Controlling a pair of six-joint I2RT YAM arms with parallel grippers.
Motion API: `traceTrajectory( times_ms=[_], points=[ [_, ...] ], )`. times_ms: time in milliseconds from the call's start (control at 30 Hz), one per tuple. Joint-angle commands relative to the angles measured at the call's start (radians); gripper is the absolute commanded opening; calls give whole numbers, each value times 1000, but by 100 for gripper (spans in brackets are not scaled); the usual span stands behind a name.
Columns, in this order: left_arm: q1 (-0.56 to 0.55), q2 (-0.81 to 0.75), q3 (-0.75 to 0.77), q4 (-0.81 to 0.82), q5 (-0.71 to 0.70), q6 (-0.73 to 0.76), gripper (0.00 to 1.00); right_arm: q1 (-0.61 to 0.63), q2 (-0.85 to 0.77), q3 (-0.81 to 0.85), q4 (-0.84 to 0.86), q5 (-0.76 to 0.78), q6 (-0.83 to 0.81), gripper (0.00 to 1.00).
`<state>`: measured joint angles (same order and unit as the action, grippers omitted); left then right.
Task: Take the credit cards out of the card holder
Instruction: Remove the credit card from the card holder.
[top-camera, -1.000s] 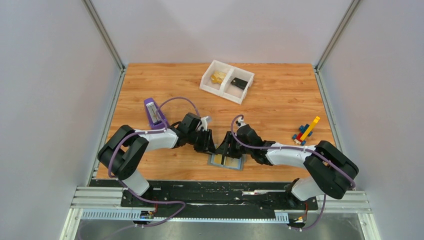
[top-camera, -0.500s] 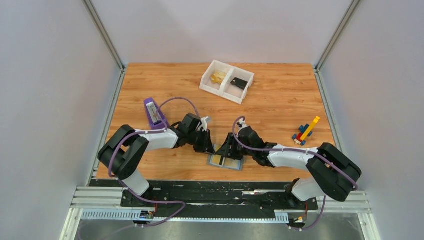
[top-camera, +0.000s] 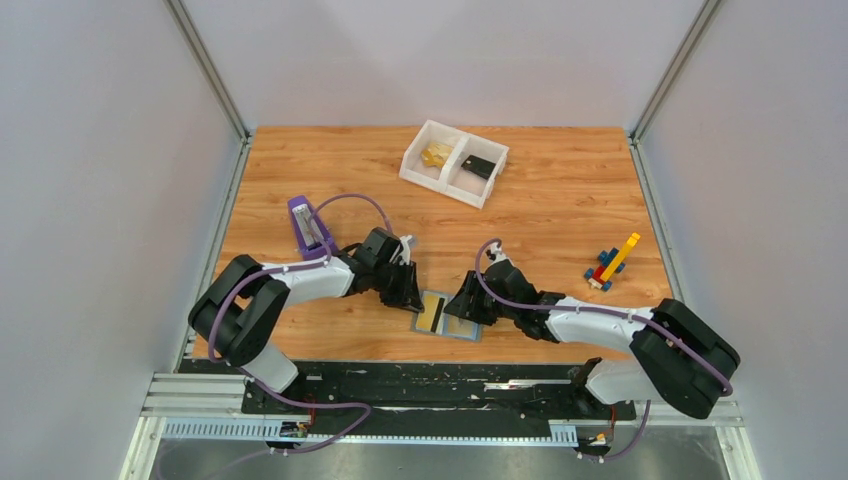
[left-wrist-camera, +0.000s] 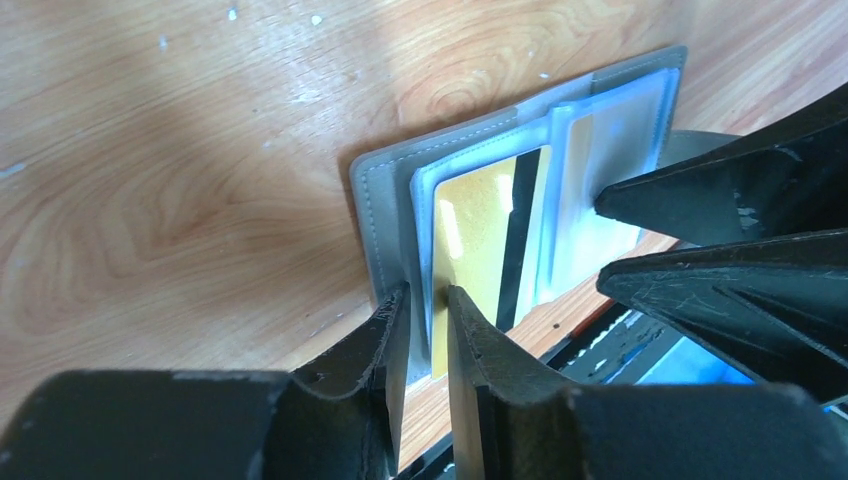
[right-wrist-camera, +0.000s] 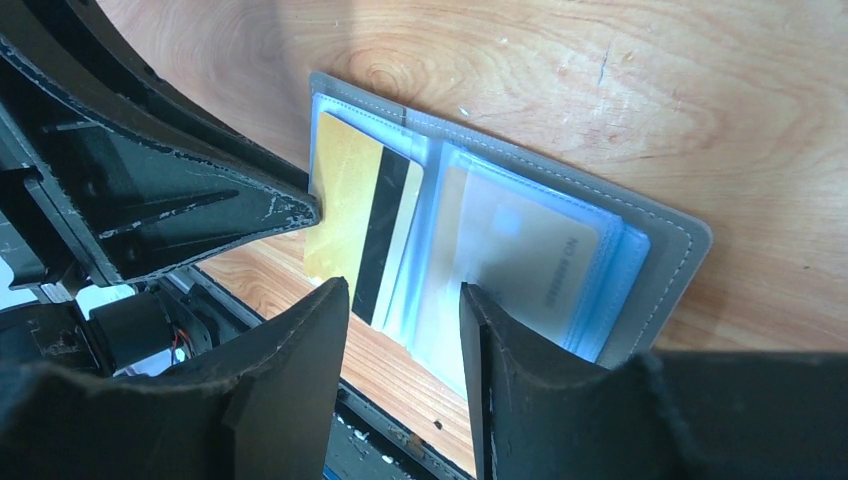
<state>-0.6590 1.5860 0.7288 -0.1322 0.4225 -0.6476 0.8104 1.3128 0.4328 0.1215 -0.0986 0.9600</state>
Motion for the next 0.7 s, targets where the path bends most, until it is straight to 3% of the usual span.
traceTrajectory(
  times_ms=[0,333,667],
  points=[
    [6,-43,33,-86,-94,37,31,1,-18,-17,-40,50,-23,46],
    [7,-67,32,-102,-76,31,31,1,-56,22,-105,55,-39,46],
    [10,-32,2,-14,39,-6,16,9,-14,98,-34,-38,6,43]
  ],
)
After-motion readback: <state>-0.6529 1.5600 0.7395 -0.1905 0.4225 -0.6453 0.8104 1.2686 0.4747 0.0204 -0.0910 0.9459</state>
